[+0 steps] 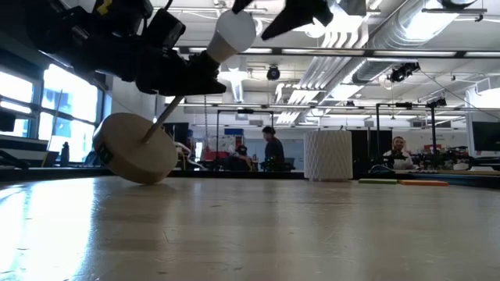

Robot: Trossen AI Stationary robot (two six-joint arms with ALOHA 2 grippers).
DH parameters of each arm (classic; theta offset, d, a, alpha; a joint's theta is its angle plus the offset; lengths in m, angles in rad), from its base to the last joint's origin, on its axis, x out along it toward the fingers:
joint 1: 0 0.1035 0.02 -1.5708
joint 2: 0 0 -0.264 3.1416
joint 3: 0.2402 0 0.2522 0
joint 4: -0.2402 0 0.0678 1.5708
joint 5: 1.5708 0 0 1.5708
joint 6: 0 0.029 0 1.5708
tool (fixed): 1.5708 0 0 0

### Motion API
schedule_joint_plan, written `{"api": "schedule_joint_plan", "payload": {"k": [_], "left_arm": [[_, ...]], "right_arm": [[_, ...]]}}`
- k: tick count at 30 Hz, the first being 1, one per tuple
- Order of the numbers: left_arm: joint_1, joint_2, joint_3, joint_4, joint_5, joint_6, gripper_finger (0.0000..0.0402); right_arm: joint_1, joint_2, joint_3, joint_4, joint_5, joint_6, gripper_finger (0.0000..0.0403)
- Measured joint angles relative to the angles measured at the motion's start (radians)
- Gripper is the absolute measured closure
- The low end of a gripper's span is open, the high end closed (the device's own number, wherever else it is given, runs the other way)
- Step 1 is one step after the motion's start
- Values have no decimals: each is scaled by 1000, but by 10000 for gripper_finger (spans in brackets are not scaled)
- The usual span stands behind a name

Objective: Screw lightbulb
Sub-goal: Remove the white lightbulb from the desk lamp

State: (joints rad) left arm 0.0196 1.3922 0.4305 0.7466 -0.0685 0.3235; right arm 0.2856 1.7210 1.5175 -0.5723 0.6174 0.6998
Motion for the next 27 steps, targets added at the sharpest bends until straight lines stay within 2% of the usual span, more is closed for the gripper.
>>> {"api": "schedule_joint_plan", "payload": {"k": [8,13,17,22,27], "left_arm": [[5,0,0,-1,7,8,248],[6,0,0,-3,2,1,248],[6,0,0,-7,4,1,248],[6,-2,0,2,4,0,248],[6,-2,1,0,10,-8,248]], "right_arm": [[-51,0,-61,173,-137,-112,94],[-82,0,-61,172,-185,-158,138],[-96,-1,-61,168,-207,-270,177],[-95,0,-36,158,-195,-600,191],[-76,2,-9,142,-196,-1106,193]]}}
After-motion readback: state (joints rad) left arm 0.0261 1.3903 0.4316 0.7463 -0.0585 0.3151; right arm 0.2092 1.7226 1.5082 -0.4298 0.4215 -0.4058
